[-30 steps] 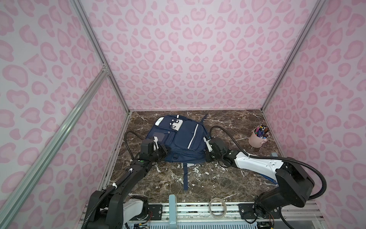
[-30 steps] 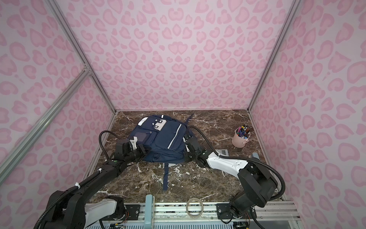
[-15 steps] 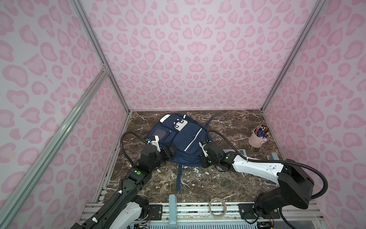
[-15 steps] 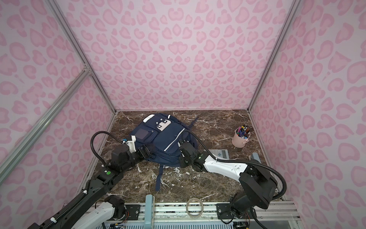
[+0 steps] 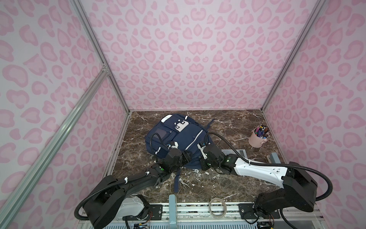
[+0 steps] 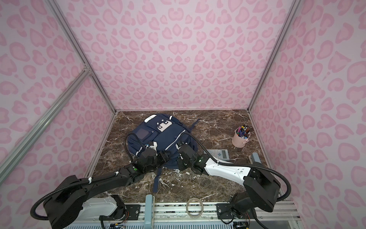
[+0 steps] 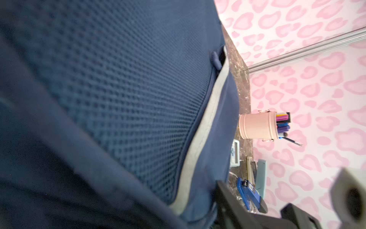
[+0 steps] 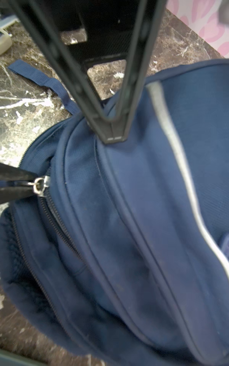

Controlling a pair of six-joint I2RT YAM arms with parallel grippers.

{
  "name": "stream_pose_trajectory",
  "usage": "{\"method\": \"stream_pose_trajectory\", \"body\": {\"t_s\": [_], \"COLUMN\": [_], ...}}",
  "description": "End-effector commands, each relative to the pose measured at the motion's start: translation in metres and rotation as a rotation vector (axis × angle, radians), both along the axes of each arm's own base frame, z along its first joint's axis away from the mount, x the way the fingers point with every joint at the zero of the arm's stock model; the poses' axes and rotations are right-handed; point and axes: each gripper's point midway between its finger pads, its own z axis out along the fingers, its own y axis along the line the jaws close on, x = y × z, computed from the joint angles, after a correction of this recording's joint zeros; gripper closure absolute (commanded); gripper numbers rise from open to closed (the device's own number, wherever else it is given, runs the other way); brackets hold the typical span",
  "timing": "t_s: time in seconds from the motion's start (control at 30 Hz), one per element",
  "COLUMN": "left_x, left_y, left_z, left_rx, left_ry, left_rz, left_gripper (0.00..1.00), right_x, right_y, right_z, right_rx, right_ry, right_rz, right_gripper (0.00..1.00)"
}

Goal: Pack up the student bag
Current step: 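Lift the backpack upright with both grippers, right still holding the zipper pull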

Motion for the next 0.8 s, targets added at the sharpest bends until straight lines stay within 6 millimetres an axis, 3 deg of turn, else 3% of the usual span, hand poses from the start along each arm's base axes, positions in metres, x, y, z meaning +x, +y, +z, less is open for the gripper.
{"method": "stream_pose_trajectory", "body": {"t_s": [0.0,0.2,0.43,0.53,0.63,0.7,0.77], "left_x": [0.004,-0.01,-0.026,-0.017,0.003,0.017,0.031], "left_y": [0.005,0.052,0.094,0.118,0.144,0.163,0.175], "left_z": [0.002,-0.006,-0.016,-0.012,0.001,0.009,0.016], "left_rx": [0.018,0.066,0.143,0.182,0.247,0.293,0.326], "left_ry": [-0.028,0.01,0.044,0.039,0.028,0.016,0.002], "left_rz": [0.008,0.038,0.022,0.058,0.12,0.177,0.214], "left_gripper": [0.97,0.97,0.97,0.97,0.97,0.97,0.9], "right_x": [0.014,0.044,0.08,0.079,0.064,0.046,0.024], "right_y": [-0.019,-0.078,-0.122,-0.124,-0.117,-0.101,-0.073], "right_z": [-0.006,-0.011,-0.006,-0.001,0.002,0.002,0.002], "right_rx": [-0.028,-0.112,-0.169,-0.182,-0.159,-0.142,-0.116], "right_ry": [0.007,0.026,0.007,0.005,0.012,0.017,0.027], "right_rz": [-0.057,-0.178,-0.307,-0.305,-0.274,-0.209,-0.101], "right_gripper": [1.0,1.0,1.0,1.0,1.0,1.0,1.0]}}
